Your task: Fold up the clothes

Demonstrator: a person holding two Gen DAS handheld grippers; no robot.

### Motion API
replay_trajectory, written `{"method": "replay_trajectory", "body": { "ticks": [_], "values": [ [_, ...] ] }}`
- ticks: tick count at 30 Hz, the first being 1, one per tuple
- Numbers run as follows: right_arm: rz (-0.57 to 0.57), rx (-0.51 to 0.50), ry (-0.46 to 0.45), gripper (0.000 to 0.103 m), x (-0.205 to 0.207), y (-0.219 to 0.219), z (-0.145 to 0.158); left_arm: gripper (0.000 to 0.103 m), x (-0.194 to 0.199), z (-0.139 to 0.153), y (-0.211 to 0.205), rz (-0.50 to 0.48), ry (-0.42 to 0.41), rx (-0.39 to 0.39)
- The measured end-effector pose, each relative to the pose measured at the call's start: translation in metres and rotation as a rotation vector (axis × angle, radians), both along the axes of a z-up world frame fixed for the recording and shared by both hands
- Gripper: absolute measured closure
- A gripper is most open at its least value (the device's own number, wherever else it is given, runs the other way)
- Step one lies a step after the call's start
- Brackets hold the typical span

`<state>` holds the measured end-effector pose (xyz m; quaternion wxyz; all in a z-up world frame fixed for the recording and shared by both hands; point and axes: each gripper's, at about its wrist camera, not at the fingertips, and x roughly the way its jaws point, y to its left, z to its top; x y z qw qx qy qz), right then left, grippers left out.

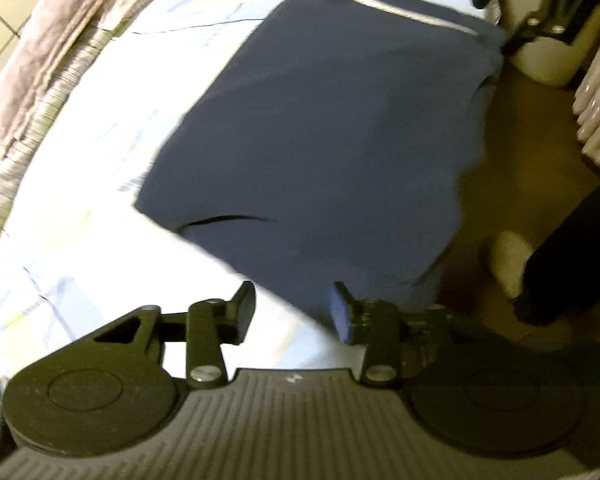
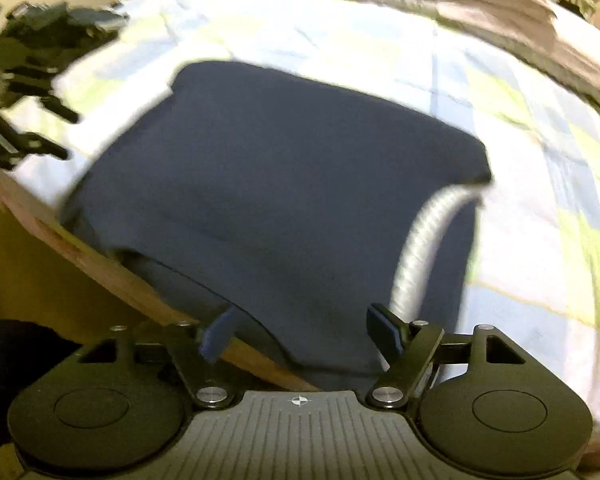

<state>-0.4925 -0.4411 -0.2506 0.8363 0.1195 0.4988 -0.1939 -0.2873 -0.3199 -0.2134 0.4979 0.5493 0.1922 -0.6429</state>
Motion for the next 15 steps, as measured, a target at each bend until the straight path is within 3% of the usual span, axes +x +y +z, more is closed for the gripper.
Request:
{"method": "replay_trajectory", "body": {
  "ticks": [3,9,13,15],
  "values": [
    [-0.017,0.007,-0.002,0.029,0.029,0.022,0.002,0.06,0.029,-0.003,-0.005,-0.082,-0.031,-0.025],
    [-0.114,-0.008,0.047,0.029,0.106,0.081,-0.019,0.053,0.092,-0.024,-0.016,-0.358,-0.087,-0.098],
    [-0.169,0.024,0.049,0.029,0.166,0.124,-0.039,0.038,0.121,-0.033,-0.023,-0.525,-0.123,-0.146],
    [-0.155,0.029,0.054,0.029,0.197,0.14,-0.049,0.037,0.13,-0.04,-0.029,-0.602,-0.131,-0.163]
  ]
}}
